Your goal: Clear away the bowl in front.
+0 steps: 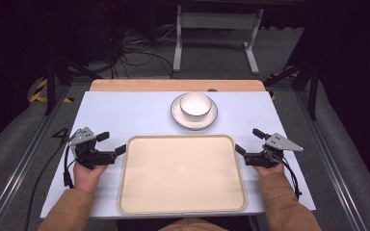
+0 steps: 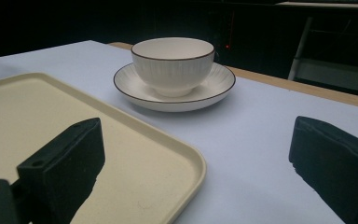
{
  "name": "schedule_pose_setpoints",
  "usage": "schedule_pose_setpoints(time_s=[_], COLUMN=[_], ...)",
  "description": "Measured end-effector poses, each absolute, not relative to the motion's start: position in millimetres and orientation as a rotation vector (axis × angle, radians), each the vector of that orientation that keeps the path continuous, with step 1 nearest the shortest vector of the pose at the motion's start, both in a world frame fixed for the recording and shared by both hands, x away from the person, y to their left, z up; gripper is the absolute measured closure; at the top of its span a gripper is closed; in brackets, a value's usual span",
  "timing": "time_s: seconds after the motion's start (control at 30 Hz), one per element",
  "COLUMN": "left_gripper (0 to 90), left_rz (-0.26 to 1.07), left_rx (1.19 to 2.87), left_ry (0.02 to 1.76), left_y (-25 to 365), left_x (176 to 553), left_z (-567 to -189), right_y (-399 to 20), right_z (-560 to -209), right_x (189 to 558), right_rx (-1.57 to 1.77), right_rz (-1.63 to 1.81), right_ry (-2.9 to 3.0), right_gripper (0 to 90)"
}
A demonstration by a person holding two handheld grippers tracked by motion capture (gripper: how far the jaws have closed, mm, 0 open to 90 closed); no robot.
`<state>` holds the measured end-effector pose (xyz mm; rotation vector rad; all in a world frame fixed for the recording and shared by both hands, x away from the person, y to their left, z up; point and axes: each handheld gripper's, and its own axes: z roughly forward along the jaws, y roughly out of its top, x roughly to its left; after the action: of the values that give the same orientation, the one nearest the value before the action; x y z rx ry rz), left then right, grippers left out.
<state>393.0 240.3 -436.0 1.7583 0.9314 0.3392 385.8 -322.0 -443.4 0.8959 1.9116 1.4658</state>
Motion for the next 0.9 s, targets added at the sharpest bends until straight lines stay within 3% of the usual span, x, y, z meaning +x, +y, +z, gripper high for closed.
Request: schedule_pose_setpoints(time_s=[0.7,0.9], left_gripper=[6.7,10.9], left_rz=[0.395,0.38], left_rx=[1.775,1.78], left_ry=[0.858,0.857], left_y=[216.8,211.2], left_x=[406.9,411.2], left_z=[-397.9,-388.9], right_y=[-323.4,-323.6], right_z=[-444.6,-444.7], right_x=[387.3,387.5], right_rx=[0.922,0.929], right_rz=[1.481,1.487], right_ry=[1.907,1.908], right_gripper=[3.9,4.0])
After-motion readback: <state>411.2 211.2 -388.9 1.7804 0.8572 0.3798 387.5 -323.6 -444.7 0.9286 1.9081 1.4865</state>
